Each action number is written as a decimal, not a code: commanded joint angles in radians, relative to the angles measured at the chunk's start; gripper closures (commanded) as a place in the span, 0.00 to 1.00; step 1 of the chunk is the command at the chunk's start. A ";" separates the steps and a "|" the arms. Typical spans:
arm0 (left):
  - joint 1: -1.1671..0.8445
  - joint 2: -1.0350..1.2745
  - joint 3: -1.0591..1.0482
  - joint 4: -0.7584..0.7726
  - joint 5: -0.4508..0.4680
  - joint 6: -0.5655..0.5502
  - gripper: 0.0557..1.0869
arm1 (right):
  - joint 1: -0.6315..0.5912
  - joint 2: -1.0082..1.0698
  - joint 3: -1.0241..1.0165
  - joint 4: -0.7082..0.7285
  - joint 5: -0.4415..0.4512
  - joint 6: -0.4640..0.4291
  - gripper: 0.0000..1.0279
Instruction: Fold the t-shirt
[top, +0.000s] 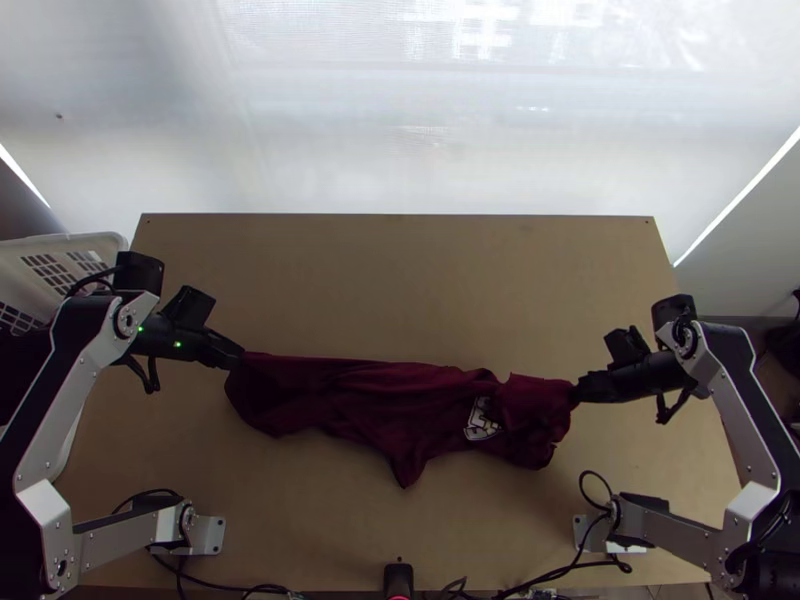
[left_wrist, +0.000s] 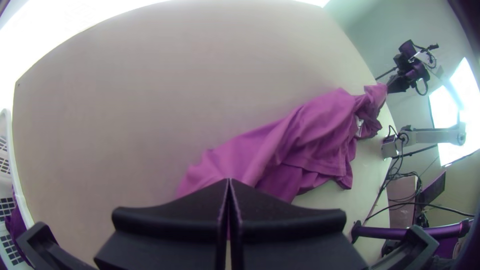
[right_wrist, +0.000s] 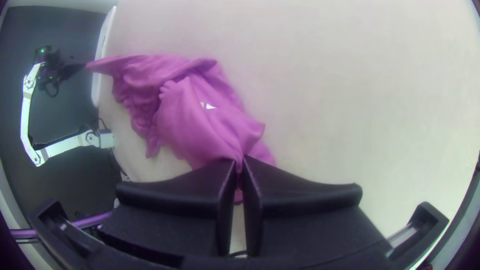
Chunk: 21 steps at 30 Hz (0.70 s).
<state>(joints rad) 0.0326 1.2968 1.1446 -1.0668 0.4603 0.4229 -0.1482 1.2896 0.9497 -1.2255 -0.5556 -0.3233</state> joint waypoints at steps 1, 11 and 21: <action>-0.010 -0.021 -0.019 -0.018 0.000 0.013 0.96 | -0.086 -0.081 -0.065 -0.138 0.068 -0.114 0.97; -0.008 -0.037 -0.026 -0.022 -0.002 0.028 0.96 | -0.065 -0.088 -0.080 -0.158 0.283 -0.111 0.18; 0.013 -0.059 -0.028 -0.045 -0.002 0.047 0.96 | -0.025 -0.131 0.124 -0.170 0.240 -0.051 0.09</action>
<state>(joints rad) 0.0330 1.2514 1.1191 -1.1015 0.4587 0.4618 -0.2253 1.1717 0.9573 -1.3979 -0.2779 -0.4213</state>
